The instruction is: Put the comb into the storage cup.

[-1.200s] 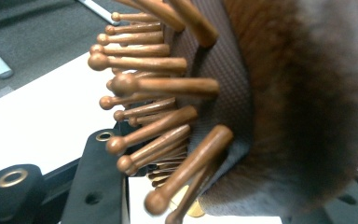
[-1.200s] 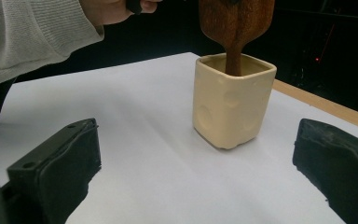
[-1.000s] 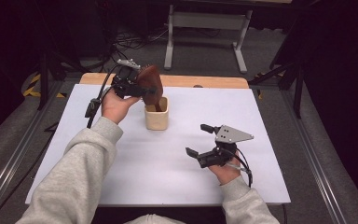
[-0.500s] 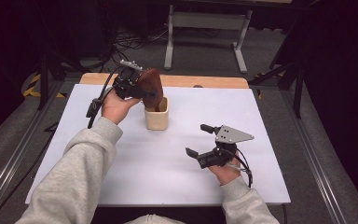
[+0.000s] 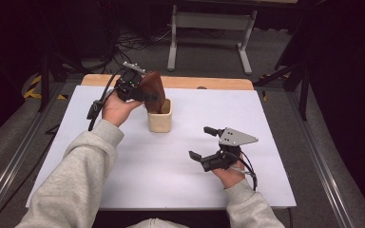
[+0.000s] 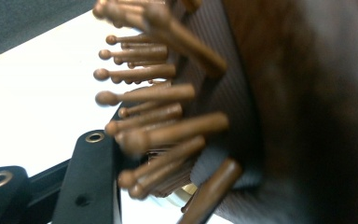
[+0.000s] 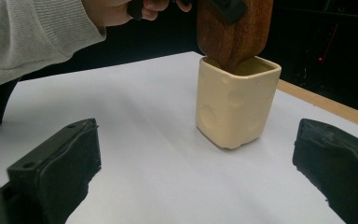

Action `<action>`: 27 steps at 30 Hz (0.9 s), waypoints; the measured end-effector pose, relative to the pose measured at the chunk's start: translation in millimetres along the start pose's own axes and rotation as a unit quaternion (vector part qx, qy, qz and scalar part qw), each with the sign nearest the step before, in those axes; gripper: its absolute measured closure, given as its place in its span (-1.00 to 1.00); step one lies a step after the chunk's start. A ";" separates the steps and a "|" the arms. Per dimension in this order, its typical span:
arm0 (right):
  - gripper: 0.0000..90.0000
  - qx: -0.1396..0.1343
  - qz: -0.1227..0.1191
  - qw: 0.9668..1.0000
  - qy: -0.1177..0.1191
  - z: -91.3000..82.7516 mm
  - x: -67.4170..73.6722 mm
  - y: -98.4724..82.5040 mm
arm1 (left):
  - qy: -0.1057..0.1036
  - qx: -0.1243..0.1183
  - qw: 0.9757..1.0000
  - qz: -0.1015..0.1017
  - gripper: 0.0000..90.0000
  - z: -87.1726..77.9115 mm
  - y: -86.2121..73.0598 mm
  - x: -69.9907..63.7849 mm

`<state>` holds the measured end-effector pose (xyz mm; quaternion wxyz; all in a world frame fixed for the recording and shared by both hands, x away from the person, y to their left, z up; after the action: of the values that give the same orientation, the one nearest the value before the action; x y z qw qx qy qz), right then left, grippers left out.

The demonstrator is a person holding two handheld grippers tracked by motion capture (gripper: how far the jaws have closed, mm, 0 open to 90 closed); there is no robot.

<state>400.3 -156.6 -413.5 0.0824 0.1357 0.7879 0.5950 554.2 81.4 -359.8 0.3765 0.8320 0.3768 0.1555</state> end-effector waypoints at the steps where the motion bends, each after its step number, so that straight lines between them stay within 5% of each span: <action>1: -0.97 0.000 0.000 1.000 0.000 0.0 0.0 0.0 | -0.002 -0.002 1.000 -0.002 0.07 0.1 -0.4 1.2; 9: -0.97 -0.001 0.001 1.000 0.001 -0.1 0.0 0.2 | -0.008 0.000 1.000 -0.026 -0.06 -2.7 -7.4 12.7; 17: -0.97 -0.003 0.001 1.000 0.000 -0.7 -0.6 0.3 | 0.053 -0.046 0.998 0.001 -0.62 -14.8 -8.6 21.7; 20: -0.97 -0.003 0.001 1.000 0.001 -0.5 -0.8 0.4 | 0.072 -0.062 0.995 -0.009 -0.93 -22.6 -7.4 23.5; 27: -0.97 -0.009 0.000 1.000 -0.003 -2.8 -2.2 2.4 | 0.074 -0.094 0.993 0.011 -1.00 -44.6 -6.6 21.0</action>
<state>401.8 -159.3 -410.5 0.0860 0.1364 0.7826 0.6013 540.6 122.6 -335.4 0.4221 0.7835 0.3781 0.2550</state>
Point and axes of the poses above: each handheld gripper's, and its own axes: z roughly forward along the jaws, y roughly out of its top, x roughly to its left, the point moved 6 cm from there along z, roughly forward along the jaws, and after that the axes turned 15 degrees about y, right-handed, at the moved point
